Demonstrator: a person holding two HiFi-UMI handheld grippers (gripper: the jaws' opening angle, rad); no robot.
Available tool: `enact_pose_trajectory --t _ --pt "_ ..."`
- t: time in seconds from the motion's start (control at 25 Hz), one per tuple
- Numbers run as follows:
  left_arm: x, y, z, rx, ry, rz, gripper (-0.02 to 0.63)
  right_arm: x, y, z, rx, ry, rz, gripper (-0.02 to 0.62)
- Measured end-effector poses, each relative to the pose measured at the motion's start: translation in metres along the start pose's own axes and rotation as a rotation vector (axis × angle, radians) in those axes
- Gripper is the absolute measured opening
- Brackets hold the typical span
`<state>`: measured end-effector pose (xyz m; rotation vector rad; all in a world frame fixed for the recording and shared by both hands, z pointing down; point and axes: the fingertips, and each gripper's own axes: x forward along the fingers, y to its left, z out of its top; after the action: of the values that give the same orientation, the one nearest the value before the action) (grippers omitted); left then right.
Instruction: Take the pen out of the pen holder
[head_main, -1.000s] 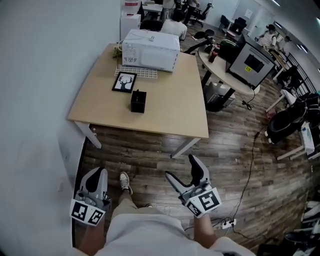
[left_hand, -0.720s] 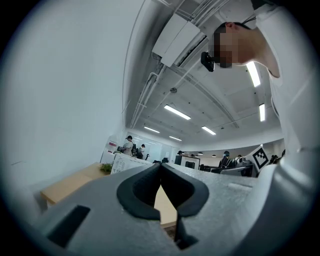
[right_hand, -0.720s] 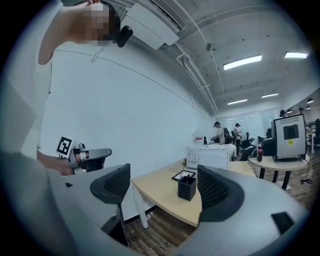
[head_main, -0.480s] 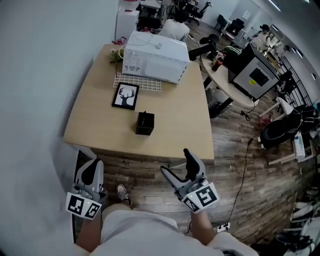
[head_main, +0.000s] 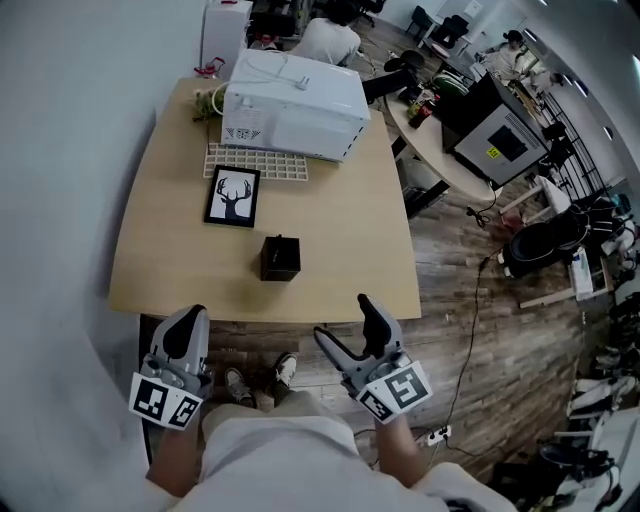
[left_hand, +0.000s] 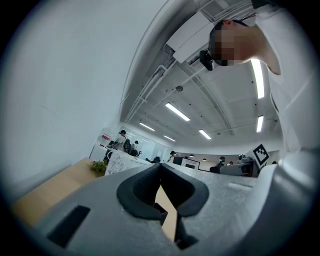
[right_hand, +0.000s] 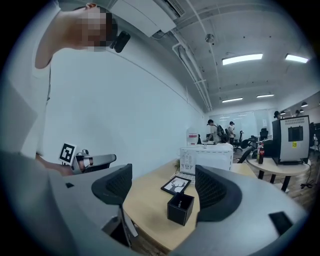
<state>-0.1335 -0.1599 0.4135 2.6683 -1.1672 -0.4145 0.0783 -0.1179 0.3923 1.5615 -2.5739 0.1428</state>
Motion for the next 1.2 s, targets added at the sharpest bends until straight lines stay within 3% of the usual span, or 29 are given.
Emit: enact_pose_trajectory --t 0.2,0.44,0.8,1.0,1.2 --pt "0.024 0.007 0.002 0.026 -0.005 0.018 0.014 0.015 -0.022 -0.002 0.012 -0.015 0.016 0.37" --pt "0.046 -0.001 0.016 0.106 -0.007 0.032 0.014 0.04 -0.046 -0.02 0.031 0.036 0.067 0.359" --pt "0.047 0.006 0.004 0.095 0.028 0.125 0.014 0.104 -0.08 -0.067 0.132 0.125 0.12 0.304" --pt "0.042 0.006 -0.002 0.111 0.061 0.176 0.014 0.147 -0.084 -0.102 0.115 0.21 0.186 0.292" --pt "0.028 0.019 0.0 0.155 0.102 0.256 0.014 0.183 -0.091 -0.127 0.029 0.27 0.251 0.278"
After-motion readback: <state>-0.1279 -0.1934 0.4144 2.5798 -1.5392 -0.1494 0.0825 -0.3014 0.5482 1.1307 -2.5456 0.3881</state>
